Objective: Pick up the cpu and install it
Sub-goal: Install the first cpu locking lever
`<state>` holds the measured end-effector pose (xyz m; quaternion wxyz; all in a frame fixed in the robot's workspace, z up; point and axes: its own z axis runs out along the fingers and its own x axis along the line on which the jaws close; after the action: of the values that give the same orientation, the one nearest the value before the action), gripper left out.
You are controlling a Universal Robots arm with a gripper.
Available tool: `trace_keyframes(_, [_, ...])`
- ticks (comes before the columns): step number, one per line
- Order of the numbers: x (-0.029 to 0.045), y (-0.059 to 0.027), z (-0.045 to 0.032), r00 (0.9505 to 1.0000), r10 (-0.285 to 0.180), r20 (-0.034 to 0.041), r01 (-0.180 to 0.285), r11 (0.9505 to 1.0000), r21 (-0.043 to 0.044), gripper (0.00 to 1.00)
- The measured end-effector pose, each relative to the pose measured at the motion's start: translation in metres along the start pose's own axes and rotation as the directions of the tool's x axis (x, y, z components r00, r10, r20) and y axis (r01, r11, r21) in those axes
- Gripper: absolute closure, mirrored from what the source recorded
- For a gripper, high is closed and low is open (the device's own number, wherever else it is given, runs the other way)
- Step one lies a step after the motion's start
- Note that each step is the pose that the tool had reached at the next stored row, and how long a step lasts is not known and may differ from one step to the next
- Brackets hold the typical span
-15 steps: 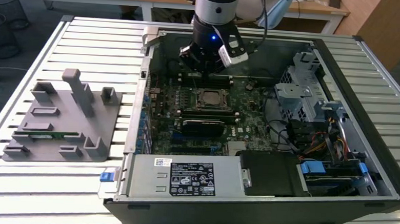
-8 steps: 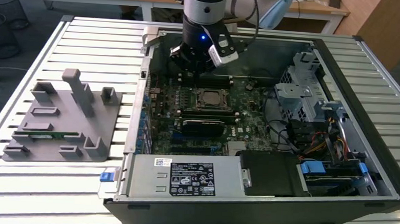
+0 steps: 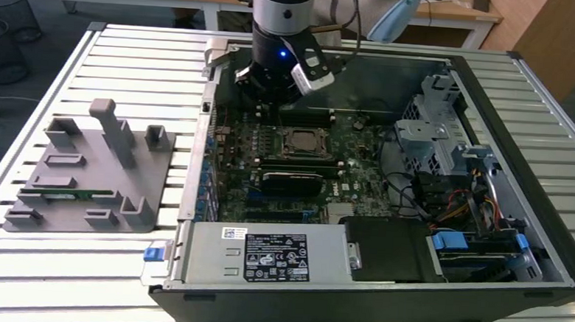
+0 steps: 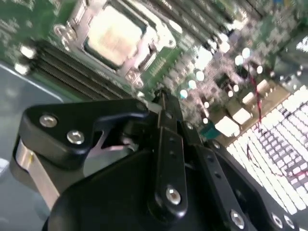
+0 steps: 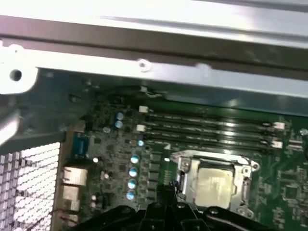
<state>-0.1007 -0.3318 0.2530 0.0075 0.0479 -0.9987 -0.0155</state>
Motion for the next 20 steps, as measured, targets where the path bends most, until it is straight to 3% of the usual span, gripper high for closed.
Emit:
trace_keyframes(4, [0.0033, 0.0076, 0.0003, 1.0000, 0.000, -0.0001, 0.000, 1.0000, 0.0001, 0.89])
trace_keyframes(10, [0.0022, 0.0235, 0.0009, 1.0000, 0.000, 0.0001, 0.000, 1.0000, 0.0001, 0.89])
trace_keyframes(20, [-0.0088, 0.0231, 0.0008, 1.0000, 0.004, 0.0002, -0.004, 1.0000, 0.0001, 0.89])
